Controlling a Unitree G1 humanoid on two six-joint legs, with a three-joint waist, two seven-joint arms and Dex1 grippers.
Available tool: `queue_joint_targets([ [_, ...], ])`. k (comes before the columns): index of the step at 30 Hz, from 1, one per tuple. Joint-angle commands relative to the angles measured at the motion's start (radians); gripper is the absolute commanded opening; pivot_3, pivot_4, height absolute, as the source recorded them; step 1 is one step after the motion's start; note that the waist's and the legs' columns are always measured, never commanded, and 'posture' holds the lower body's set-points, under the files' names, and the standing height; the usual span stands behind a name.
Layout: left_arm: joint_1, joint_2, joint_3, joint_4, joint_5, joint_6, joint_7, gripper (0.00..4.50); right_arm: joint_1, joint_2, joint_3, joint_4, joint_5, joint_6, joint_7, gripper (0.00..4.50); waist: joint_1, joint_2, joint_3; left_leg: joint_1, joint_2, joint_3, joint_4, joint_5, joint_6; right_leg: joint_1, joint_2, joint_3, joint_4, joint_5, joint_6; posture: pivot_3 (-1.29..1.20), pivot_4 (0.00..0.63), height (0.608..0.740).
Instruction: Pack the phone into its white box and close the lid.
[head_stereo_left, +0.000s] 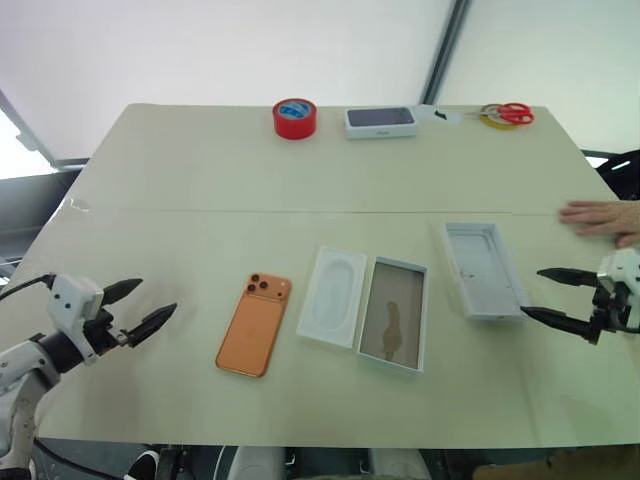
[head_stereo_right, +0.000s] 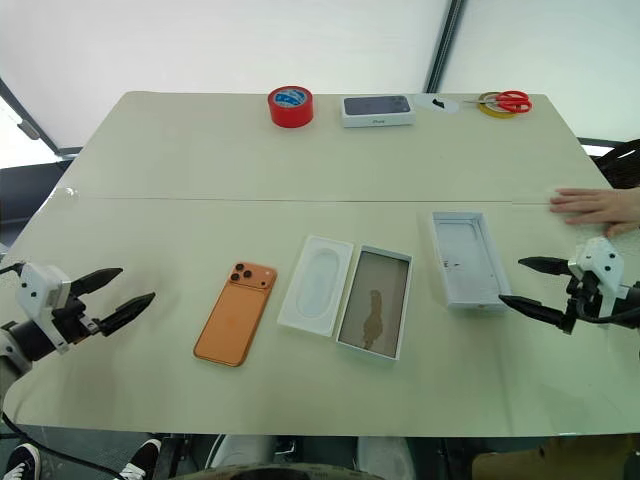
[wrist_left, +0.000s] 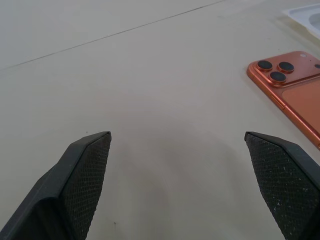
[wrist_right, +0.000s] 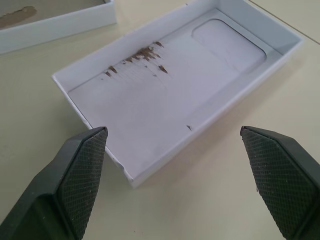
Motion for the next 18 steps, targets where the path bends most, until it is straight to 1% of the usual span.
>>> queue_joint_targets([
  [1, 0.004, 0.004, 0.034, -0.031, -0.015, -0.021, -0.005, 4.50, -0.024, -0.026, -0.023, 0.002, 0.003, -0.013, -0.003, 4.44, -0.001, 0.000, 0.000, 0.000, 0.000, 0.000, 0.000, 0.000, 0.000, 0.000, 0.000, 0.000, 0.000, 0.000, 0.000, 0.00, 0.150, 0.730],
  [4, -0.001, 0.016, 0.021, -0.045, -0.007, 0.002, 0.001, 4.50, -0.031, -0.017, -0.013, -0.009, 0.002, -0.005, -0.005, 4.44, -0.001, 0.001, 0.000, 0.000, 0.000, 0.000, 0.000, 0.000, 0.000, 0.000, 0.000, 0.000, 0.000, 0.000, 0.000, 0.00, 0.150, 0.730],
  [7, -0.005, 0.014, 0.028, -0.054, -0.006, -0.023, -0.008, 4.50, -0.034, -0.014, -0.008, -0.011, -0.003, -0.007, -0.007, 4.44, 0.001, 0.001, 0.000, 0.000, 0.000, 0.000, 0.000, 0.000, 0.000, 0.000, 0.000, 0.000, 0.000, 0.000, 0.000, 0.00, 0.150, 0.730],
  [11, 0.000, 0.023, 0.033, -0.058, -0.011, -0.006, -0.014, 4.50, -0.034, -0.008, -0.008, -0.026, 0.002, 0.005, -0.004, 4.44, 0.000, 0.001, 0.000, 0.000, 0.000, 0.000, 0.000, 0.000, 0.000, 0.000, 0.000, 0.000, 0.000, 0.000, 0.000, 0.00, 0.150, 0.730],
  [18, -0.022, 0.018, 0.027, -0.048, -0.003, -0.048, -0.033, 4.50, -0.042, 0.007, -0.002, -0.048, 0.004, 0.013, -0.015, 4.44, 0.000, 0.001, 0.000, 0.000, 0.000, 0.000, 0.000, 0.000, 0.000, 0.000, 0.000, 0.000, 0.000, 0.000, 0.000, 0.00, 0.150, 0.730],
])
